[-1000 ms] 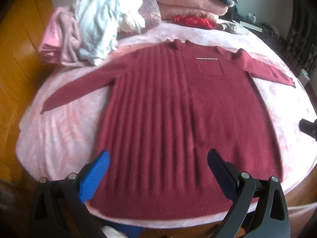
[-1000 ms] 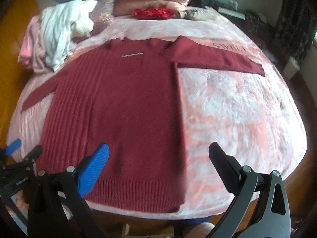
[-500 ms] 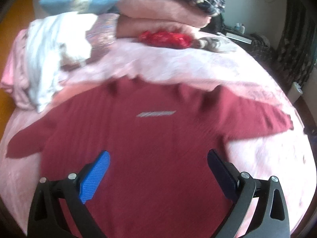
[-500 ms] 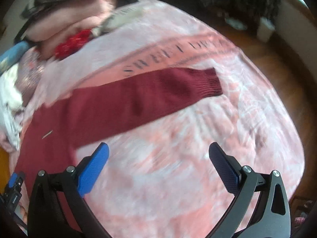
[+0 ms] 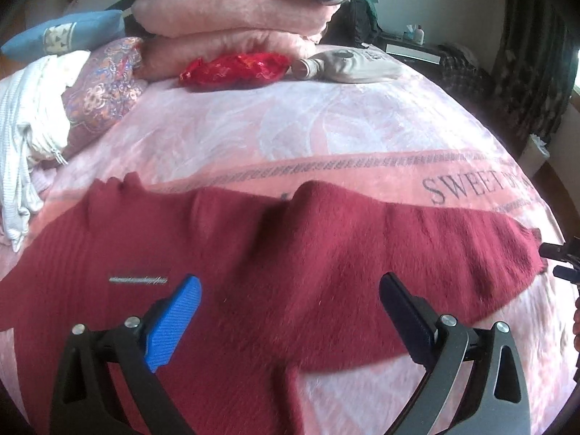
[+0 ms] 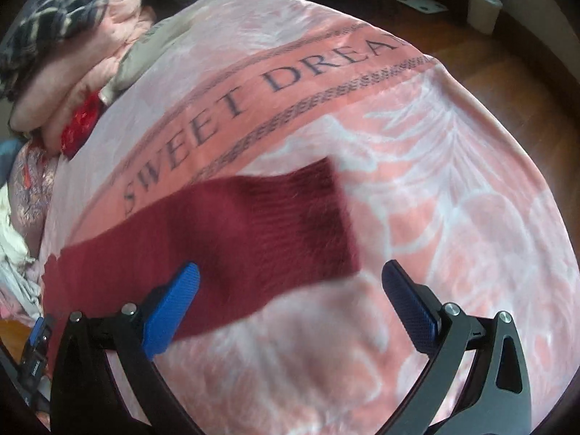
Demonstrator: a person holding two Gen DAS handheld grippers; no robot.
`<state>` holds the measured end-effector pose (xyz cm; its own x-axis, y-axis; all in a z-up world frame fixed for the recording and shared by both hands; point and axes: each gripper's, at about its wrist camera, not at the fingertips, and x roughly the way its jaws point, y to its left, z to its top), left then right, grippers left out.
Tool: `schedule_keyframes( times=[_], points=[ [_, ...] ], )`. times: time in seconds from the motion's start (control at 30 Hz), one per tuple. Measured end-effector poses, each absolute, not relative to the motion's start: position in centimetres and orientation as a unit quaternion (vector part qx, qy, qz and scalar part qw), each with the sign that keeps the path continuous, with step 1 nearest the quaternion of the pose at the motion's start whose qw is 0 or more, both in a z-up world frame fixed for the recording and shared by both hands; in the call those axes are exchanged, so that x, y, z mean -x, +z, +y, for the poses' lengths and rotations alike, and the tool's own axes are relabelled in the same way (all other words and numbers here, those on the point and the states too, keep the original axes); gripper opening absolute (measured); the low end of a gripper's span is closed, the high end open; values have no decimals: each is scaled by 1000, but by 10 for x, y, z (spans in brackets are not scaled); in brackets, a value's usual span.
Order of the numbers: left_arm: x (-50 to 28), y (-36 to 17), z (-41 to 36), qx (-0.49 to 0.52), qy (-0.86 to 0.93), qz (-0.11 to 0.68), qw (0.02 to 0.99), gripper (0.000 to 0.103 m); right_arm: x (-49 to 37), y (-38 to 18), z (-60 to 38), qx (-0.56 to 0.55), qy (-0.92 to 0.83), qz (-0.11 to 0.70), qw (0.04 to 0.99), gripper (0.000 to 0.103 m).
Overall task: Fold small clothes
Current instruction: 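Move the right tool to the sweater's sleeve cuff and grasp it, then carry the sleeve cuff with the right tool across the sweater body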
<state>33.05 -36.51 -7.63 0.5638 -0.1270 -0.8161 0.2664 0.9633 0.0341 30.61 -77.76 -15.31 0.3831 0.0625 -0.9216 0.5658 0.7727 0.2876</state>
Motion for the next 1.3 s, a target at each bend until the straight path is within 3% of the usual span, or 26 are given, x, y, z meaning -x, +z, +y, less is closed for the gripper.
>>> schedule_keyframes(
  times=[0.13, 0.23, 0.33, 0.47, 0.5, 0.8, 1.03, 1.3],
  points=[
    [-344, -85, -370, -80, -93, 456, 881, 99, -311, -162, -781, -294, -147, 537, 776, 99],
    [-351, -89, -374, -67, -79, 456, 884, 99, -317, -167, -776, -279, -137, 550, 775, 79],
    [-353, -89, -384, -70, -80, 456, 884, 99, -322, -167, -773, -260, -143, 559, 774, 71],
    [-355, -90, -401, -70, -90, 466, 877, 99, -324, -162, -767, -263, -117, 552, 783, 28],
    [-355, -89, -402, -68, -89, 467, 877, 99, -325, -160, -765, -264, -111, 548, 786, 23],
    [-352, -77, -366, -71, -82, 456, 883, 99, -297, -98, -768, -242, -129, 474, 837, 19],
    [-356, -89, -302, -66, -51, 472, 877, 99, -294, -159, -758, -223, -193, 536, 791, 19],
    [-359, -86, -225, -46, -28, 485, 873, 99, -315, -70, -665, -136, -131, 478, 858, 20]
  ],
)
